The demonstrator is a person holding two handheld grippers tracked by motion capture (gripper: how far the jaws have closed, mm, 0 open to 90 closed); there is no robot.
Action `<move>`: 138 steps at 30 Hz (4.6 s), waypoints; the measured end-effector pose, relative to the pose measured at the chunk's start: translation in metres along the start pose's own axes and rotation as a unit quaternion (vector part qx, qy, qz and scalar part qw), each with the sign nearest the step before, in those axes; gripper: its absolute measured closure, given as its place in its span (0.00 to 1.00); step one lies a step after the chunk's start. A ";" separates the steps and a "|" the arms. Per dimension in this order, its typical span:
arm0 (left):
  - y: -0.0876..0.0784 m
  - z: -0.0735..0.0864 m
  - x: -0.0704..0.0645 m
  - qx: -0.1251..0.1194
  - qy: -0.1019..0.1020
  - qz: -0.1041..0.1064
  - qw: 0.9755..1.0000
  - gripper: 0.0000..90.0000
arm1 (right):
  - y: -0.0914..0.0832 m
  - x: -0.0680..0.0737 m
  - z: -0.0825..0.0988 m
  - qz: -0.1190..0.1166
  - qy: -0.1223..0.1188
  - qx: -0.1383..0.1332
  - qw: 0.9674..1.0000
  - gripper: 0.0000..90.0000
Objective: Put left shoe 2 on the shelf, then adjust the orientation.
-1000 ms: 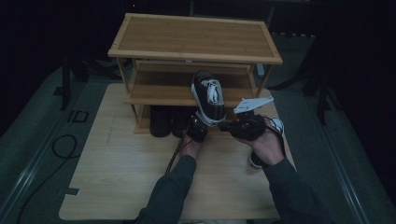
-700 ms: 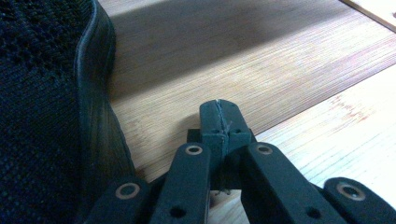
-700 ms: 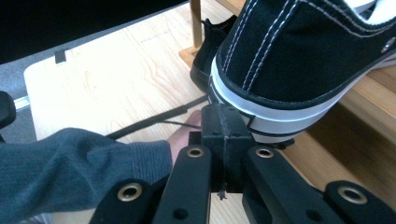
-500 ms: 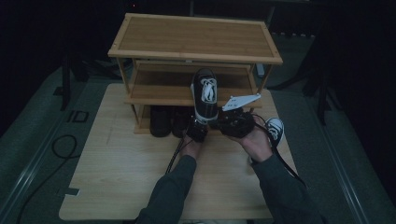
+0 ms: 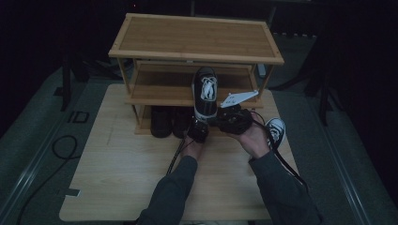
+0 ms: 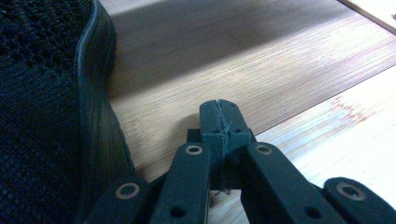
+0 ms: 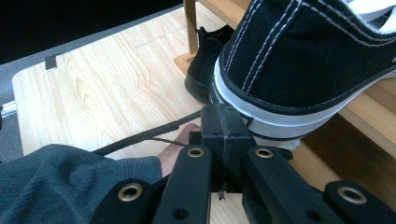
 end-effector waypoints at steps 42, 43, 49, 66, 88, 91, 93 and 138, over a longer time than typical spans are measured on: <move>0.000 0.000 0.000 0.002 -0.003 -0.002 1.000 1.00 | 0.027 -0.036 -0.018 0.075 0.006 -0.007 0.997 1.00; -0.001 0.000 0.000 0.003 -0.005 -0.001 1.000 1.00 | 0.027 -0.036 -0.018 0.075 0.008 -0.007 0.997 1.00; -0.001 0.000 0.000 0.002 -0.005 -0.003 1.000 1.00 | 0.029 -0.038 -0.020 0.079 0.006 -0.005 0.997 1.00; -0.001 0.000 -0.001 0.002 -0.006 -0.004 1.000 1.00 | 0.023 -0.042 -0.019 0.103 0.005 0.000 0.995 0.87; -0.001 0.000 -0.001 0.002 -0.006 -0.001 1.000 1.00 | -0.025 -0.032 0.022 0.107 0.050 0.018 0.993 0.59; -0.001 0.000 0.000 0.002 -0.003 -0.002 1.000 1.00 | -0.027 -0.034 0.029 0.116 0.049 0.024 0.992 0.58; -0.001 0.000 -0.001 0.002 -0.006 -0.004 1.000 1.00 | -0.028 -0.034 0.035 0.114 0.053 0.025 0.992 0.57; 0.000 0.000 0.001 0.005 -0.011 0.008 1.000 1.00 | -0.090 -0.080 0.164 0.254 0.198 0.051 0.945 0.71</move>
Point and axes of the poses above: each handheld gripper's, and its own axes: y roughly forward along the jaws, z roughly out of its underside, x roughly to its left, the point moved 3 cm from there along y, roughly forward along the jaws, and after that the axes turned 14 degrees about -z, right-handed, at the moved point
